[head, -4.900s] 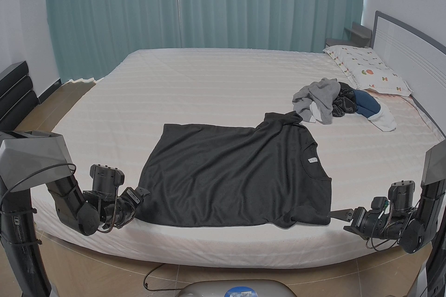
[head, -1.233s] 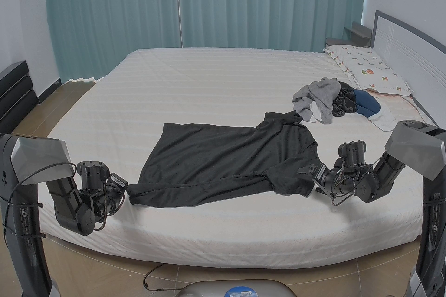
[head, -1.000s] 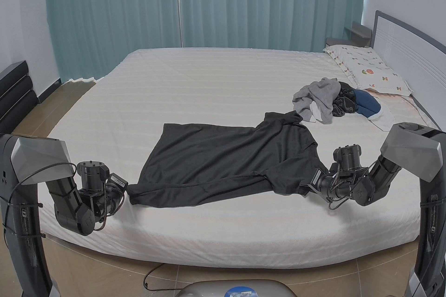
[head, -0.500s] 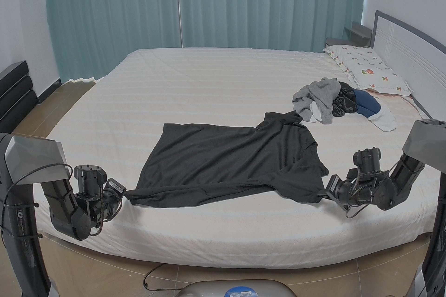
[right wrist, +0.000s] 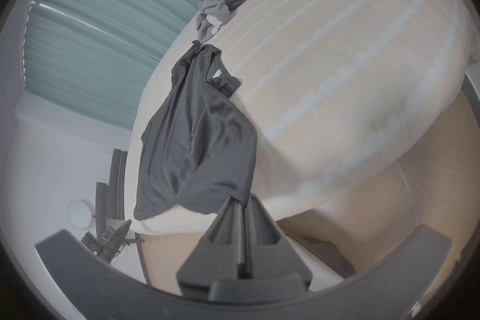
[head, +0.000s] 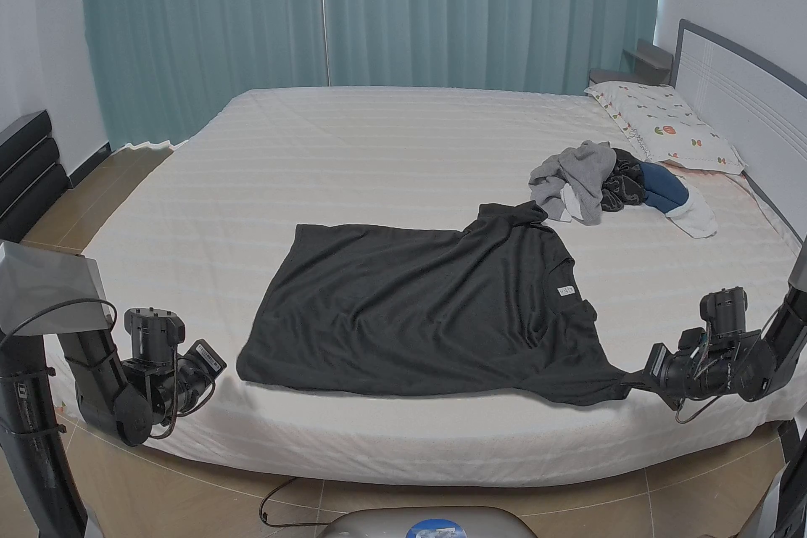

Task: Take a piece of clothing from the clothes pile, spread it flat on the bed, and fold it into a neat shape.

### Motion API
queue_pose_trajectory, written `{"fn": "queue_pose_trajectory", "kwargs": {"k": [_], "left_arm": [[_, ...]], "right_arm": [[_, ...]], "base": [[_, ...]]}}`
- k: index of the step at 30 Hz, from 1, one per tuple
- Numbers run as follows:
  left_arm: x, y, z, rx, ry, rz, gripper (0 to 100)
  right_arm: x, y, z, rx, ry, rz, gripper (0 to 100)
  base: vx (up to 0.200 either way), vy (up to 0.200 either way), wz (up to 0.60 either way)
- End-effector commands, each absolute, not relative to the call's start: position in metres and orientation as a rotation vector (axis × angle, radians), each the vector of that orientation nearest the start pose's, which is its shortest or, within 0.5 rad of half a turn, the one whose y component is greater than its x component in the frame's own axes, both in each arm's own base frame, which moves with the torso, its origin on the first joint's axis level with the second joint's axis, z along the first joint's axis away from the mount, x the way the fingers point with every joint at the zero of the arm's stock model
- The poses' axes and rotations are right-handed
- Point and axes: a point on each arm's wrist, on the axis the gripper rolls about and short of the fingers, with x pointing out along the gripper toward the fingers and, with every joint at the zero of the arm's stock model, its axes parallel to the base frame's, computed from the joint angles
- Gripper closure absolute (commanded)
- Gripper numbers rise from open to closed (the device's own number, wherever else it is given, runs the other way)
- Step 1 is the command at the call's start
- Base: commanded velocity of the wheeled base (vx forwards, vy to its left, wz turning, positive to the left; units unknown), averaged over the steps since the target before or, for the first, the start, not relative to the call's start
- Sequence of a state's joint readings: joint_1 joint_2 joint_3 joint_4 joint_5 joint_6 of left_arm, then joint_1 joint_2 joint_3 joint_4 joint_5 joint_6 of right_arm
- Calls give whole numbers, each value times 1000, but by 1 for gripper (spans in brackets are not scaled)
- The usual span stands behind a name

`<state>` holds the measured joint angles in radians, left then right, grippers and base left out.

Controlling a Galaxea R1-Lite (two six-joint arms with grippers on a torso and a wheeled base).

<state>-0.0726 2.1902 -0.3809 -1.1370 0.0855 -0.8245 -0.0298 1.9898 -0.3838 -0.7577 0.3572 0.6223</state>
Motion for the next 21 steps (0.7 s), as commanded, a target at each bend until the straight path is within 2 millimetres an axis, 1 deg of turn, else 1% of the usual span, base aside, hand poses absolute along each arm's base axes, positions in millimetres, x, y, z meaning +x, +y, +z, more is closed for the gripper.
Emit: {"fn": "queue_pose_trajectory", "kwargs": {"k": [1, 3, 5, 6, 9, 14, 18, 19, 21], "left_arm": [[275, -20, -8, -682, 689, 290, 100], [272, -22, -11, -663, 732, 293, 100], [272, -23, -12, -662, 735, 293, 100], [269, -27, -13, -648, 766, 288, 100], [269, -30, -14, -645, 774, 280, 100], [269, -34, -15, -656, 782, 259, 100], [273, -39, -11, -713, 767, 236, 100], [273, -39, -10, -722, 765, 231, 0], [273, -39, -10, -729, 769, 225, 0]], "right_arm": [[241, -4, 21, 723, 932, 28, 100], [237, -5, 21, 708, 937, 29, 100], [237, -5, 20, 706, 938, 30, 100], [230, -6, 16, 683, 963, 30, 100], [225, -6, 13, 664, 982, 35, 100], [227, -7, 14, 664, 968, 34, 100], [228, -8, 12, 670, 973, 34, 100], [228, -8, 11, 671, 977, 34, 100], [229, -8, 8, 678, 990, 41, 100]], "base": [[0, 0, 0], [0, 0, 0], [0, 0, 0], [0, 0, 0], [0, 0, 0], [0, 0, 0], [0, 0, 0], [0, 0, 0], [0, 0, 0]]}}
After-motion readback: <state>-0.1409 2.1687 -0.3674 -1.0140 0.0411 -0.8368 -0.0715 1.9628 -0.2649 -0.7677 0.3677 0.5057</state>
